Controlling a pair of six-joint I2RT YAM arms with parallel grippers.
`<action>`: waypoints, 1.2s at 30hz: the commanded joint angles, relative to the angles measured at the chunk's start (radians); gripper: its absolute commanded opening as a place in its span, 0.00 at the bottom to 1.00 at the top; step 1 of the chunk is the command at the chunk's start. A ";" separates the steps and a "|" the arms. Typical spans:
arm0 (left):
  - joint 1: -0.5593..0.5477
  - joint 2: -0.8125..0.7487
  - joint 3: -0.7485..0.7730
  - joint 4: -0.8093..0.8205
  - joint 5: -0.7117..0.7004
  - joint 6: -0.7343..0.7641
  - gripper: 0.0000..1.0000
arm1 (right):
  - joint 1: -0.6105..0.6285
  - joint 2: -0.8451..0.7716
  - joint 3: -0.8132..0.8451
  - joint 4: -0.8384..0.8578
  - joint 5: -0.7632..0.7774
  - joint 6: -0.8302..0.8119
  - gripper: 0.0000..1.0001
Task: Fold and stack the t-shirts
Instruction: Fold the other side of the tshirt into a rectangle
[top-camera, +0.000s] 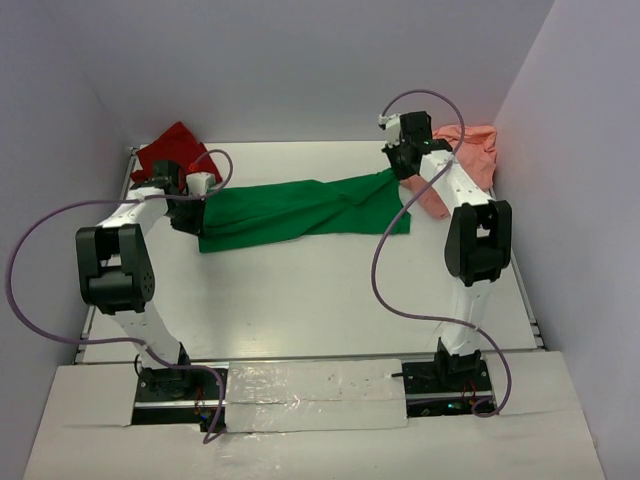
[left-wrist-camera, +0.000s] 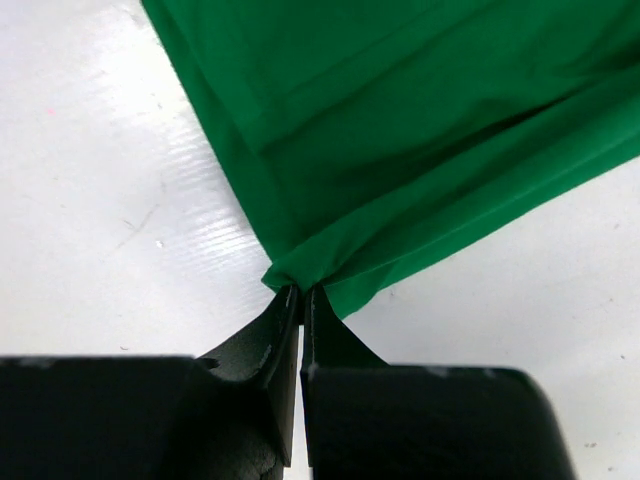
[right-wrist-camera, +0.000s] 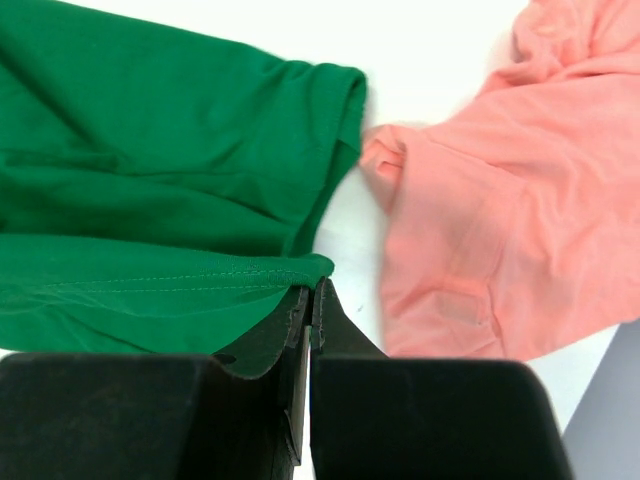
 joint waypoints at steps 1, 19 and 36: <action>0.016 -0.008 0.046 0.064 -0.010 -0.012 0.00 | -0.020 0.022 0.060 0.008 0.031 -0.014 0.00; 0.024 0.078 0.101 0.196 0.041 -0.033 0.03 | -0.032 0.099 0.077 0.002 0.003 -0.003 0.00; -0.020 -0.020 -0.067 0.495 -0.163 -0.141 0.80 | -0.001 0.021 -0.083 0.132 0.032 0.009 0.61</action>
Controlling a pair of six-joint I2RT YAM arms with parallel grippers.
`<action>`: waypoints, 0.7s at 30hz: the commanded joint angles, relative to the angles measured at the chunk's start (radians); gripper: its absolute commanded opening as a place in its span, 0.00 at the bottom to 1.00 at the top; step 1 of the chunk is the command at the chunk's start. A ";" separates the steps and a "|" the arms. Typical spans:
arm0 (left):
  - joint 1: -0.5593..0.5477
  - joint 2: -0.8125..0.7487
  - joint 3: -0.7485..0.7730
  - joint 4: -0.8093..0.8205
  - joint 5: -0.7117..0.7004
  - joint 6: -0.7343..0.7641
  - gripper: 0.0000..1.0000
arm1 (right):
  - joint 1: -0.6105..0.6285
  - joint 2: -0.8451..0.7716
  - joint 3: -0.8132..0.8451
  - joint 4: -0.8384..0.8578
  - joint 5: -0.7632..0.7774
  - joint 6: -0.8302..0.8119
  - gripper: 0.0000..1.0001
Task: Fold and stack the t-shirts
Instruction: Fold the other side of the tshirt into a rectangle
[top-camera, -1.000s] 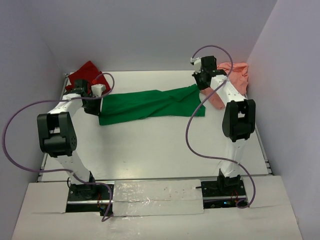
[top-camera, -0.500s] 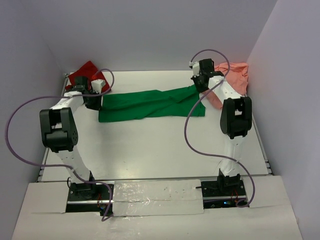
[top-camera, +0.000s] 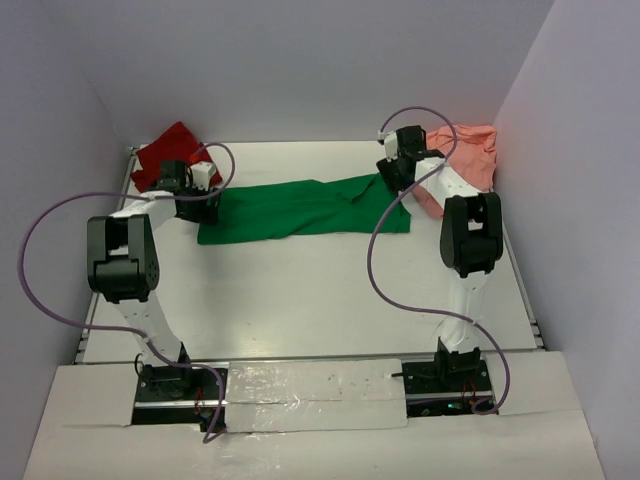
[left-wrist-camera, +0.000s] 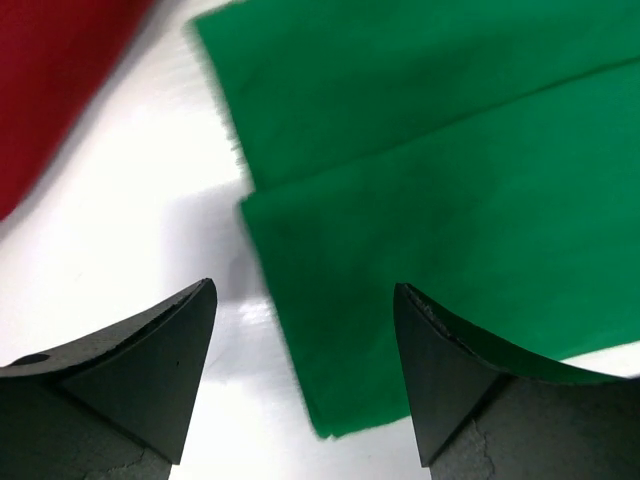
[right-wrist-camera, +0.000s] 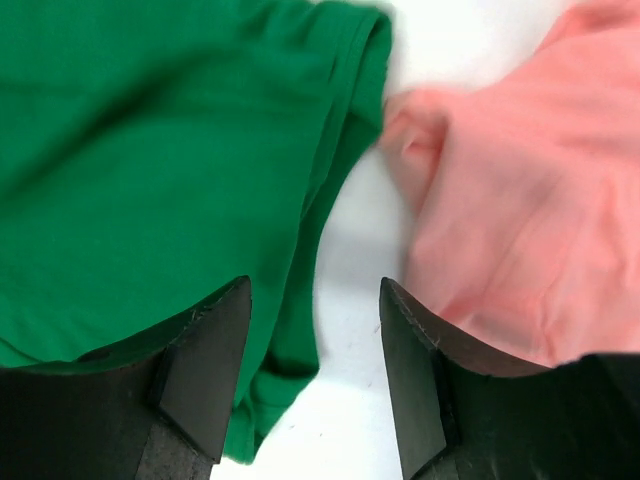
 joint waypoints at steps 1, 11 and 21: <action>-0.002 -0.161 -0.090 0.226 -0.144 -0.077 0.81 | 0.018 -0.116 -0.090 0.091 0.038 0.009 0.62; -0.023 -0.520 -0.304 0.372 -0.219 -0.155 0.81 | 0.091 -0.309 -0.273 0.244 0.103 0.053 0.63; -0.058 -0.526 -0.337 0.269 -0.183 -0.147 0.76 | 0.130 -0.221 -0.144 0.079 -0.096 0.134 0.00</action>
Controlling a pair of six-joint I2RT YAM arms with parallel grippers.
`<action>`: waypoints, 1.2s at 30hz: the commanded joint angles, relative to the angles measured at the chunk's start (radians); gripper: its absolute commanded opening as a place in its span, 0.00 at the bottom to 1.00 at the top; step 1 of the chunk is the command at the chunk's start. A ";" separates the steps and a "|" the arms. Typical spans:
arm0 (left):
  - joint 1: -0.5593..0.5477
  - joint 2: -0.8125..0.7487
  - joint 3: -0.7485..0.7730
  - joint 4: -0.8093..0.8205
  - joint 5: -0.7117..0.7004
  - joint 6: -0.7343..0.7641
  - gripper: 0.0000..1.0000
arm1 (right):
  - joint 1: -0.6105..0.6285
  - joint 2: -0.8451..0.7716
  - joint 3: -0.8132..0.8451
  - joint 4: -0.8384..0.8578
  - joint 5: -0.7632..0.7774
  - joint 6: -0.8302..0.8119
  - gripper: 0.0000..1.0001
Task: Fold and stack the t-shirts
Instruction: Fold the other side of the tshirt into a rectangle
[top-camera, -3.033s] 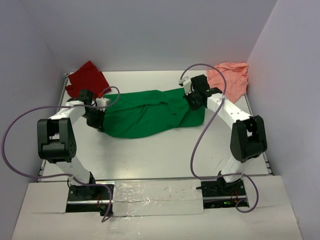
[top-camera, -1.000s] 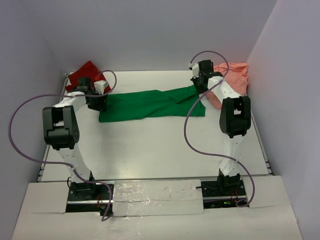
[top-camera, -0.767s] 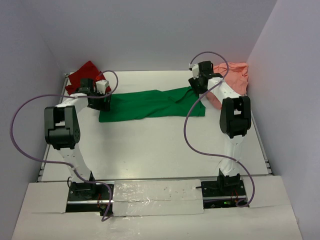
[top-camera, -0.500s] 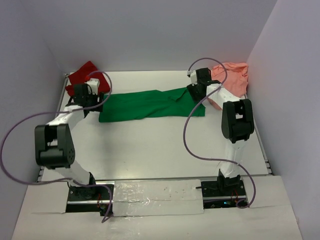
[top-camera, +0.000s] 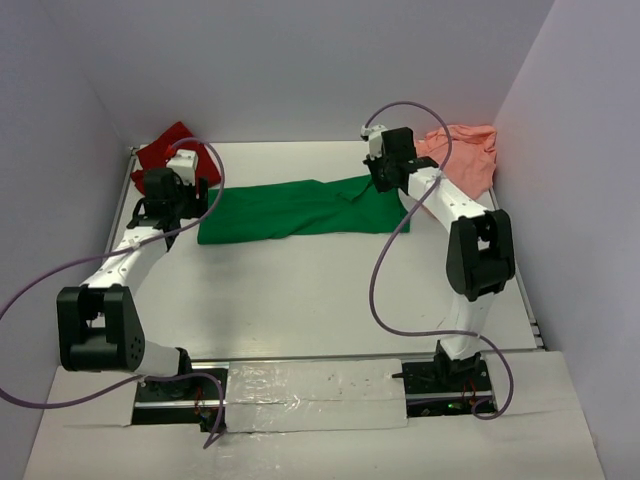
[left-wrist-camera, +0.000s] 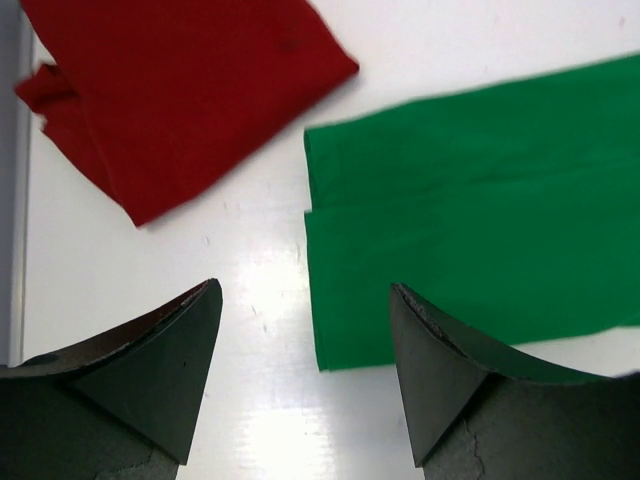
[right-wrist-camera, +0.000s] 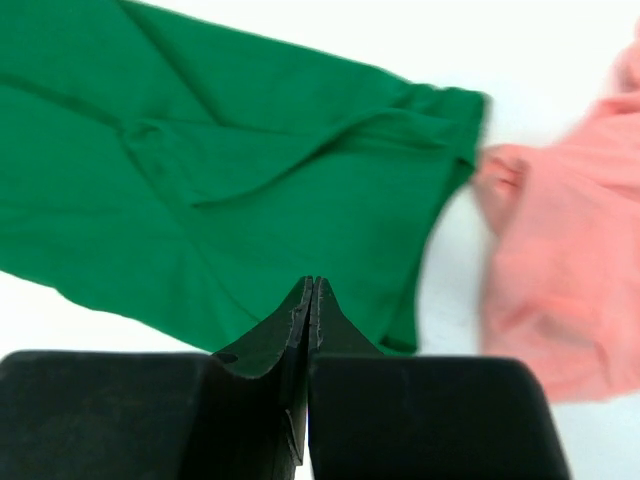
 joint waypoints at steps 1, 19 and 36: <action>0.002 -0.028 -0.016 -0.018 0.021 0.000 0.76 | 0.012 0.073 0.092 -0.076 -0.113 0.039 0.00; 0.002 -0.054 -0.042 -0.031 0.049 0.009 0.77 | 0.053 0.332 0.306 -0.274 -0.310 0.103 0.00; 0.000 -0.095 -0.085 0.019 0.040 0.004 0.76 | 0.128 0.289 0.267 -0.017 -0.072 0.083 0.00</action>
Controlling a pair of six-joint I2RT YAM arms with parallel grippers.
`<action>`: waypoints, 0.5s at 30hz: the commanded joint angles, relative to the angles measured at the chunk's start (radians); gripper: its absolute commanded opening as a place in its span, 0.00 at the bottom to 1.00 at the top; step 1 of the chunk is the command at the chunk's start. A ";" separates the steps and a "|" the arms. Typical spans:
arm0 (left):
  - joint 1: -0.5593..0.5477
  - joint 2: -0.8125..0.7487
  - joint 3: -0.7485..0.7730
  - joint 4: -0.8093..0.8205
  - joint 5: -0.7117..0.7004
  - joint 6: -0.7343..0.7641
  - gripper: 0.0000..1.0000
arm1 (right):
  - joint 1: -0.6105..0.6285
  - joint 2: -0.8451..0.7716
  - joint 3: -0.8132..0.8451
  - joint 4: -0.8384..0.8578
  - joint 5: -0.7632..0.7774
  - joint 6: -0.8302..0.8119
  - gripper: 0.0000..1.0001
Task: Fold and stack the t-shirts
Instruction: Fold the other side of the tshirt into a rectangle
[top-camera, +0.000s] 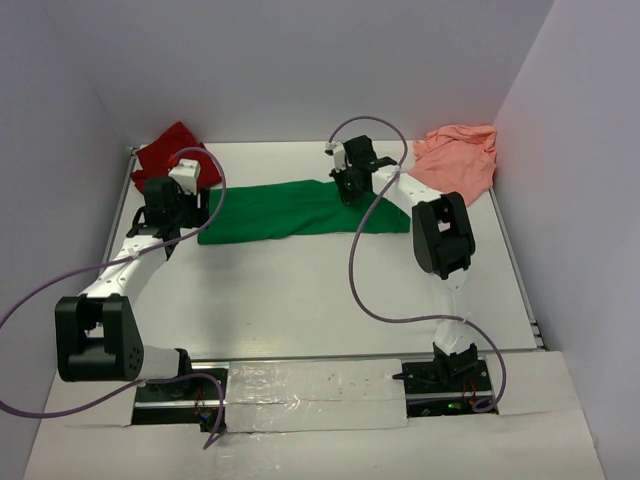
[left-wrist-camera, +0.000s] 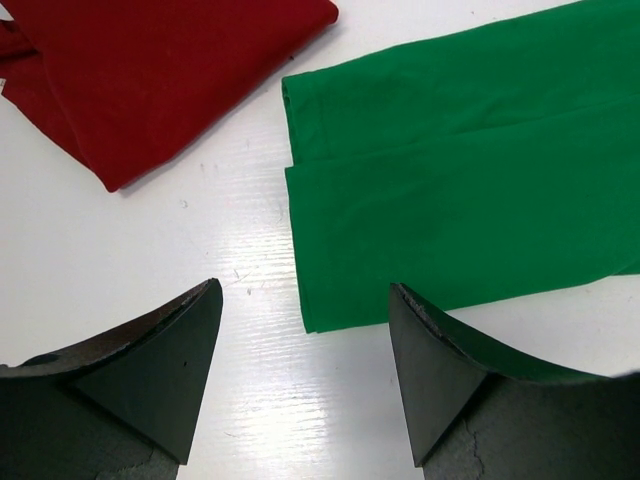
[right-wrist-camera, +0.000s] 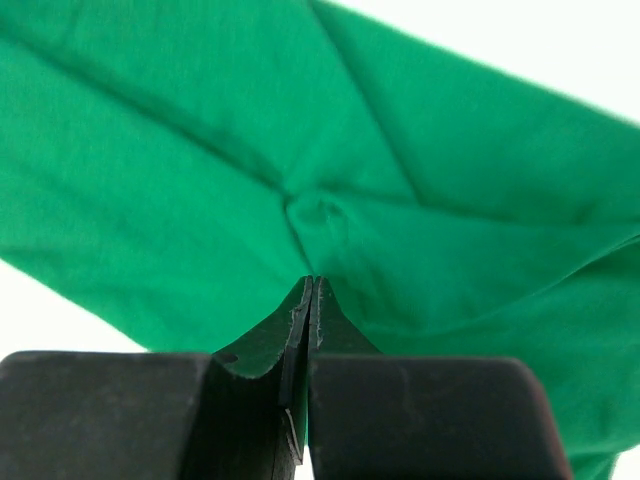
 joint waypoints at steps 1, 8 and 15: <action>0.000 -0.044 -0.006 0.050 0.004 -0.007 0.76 | 0.021 -0.051 -0.005 0.156 0.159 -0.020 0.00; 0.000 -0.052 -0.014 0.082 -0.010 -0.003 0.76 | 0.047 -0.012 0.031 0.285 0.500 -0.075 0.00; -0.002 -0.059 -0.020 0.088 -0.011 -0.007 0.76 | 0.043 -0.058 -0.059 0.411 0.584 -0.112 0.00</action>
